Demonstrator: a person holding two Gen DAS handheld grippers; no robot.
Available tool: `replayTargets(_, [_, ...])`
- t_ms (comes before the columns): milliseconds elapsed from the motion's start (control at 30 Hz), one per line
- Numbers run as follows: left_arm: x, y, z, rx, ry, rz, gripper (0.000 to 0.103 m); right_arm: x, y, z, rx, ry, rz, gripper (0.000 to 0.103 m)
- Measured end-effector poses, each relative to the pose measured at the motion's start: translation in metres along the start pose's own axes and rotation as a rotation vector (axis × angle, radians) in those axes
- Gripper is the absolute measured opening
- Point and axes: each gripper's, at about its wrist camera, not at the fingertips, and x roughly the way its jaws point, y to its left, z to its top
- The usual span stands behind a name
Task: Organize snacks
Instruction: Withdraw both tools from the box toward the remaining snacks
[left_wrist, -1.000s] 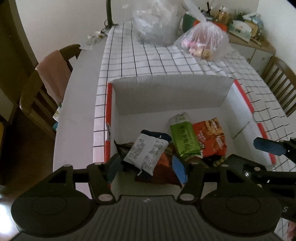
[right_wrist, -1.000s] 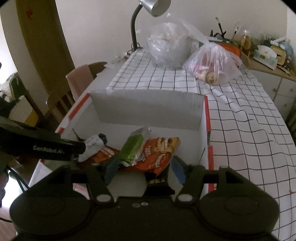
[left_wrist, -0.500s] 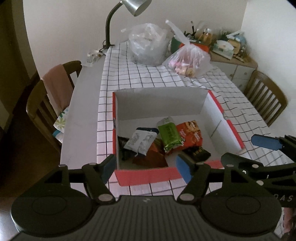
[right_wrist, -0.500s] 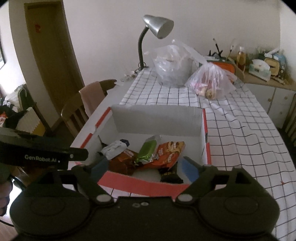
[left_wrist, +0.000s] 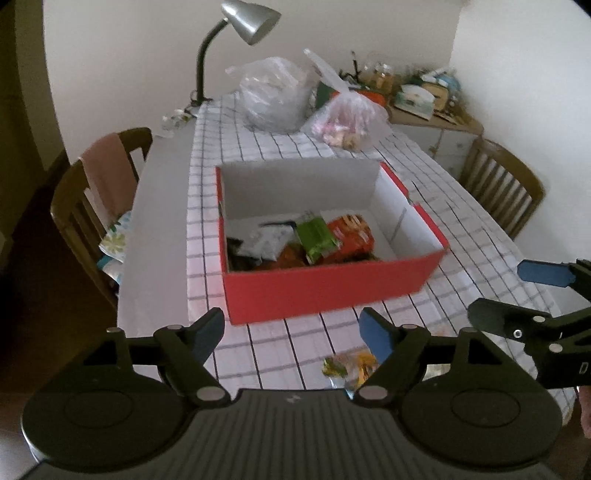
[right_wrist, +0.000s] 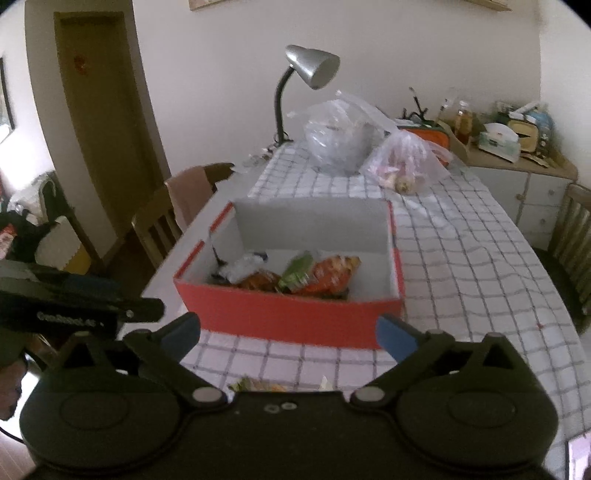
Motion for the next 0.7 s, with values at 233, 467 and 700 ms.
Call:
replayTargets(233, [0.016, -0.003, -0.020, 0.029, 0.057, -0.070, 0.080, 0.000, -0.020, -0.038, 0.003, 0.080, -0.052, 0.103])
replayTargets(467, [0.044, -0.025, -0.042, 0.128, 0.154, -0.079, 0.080, 0.015, -0.044, -0.078, 0.064, 0.159, -0.088, 0.102])
replayTargets(700, [0.063, -0.047, -0.069, 0.232, 0.246, -0.087, 0.080, 0.029, -0.058, -0.110, 0.044, 0.249, -0.099, 0.099])
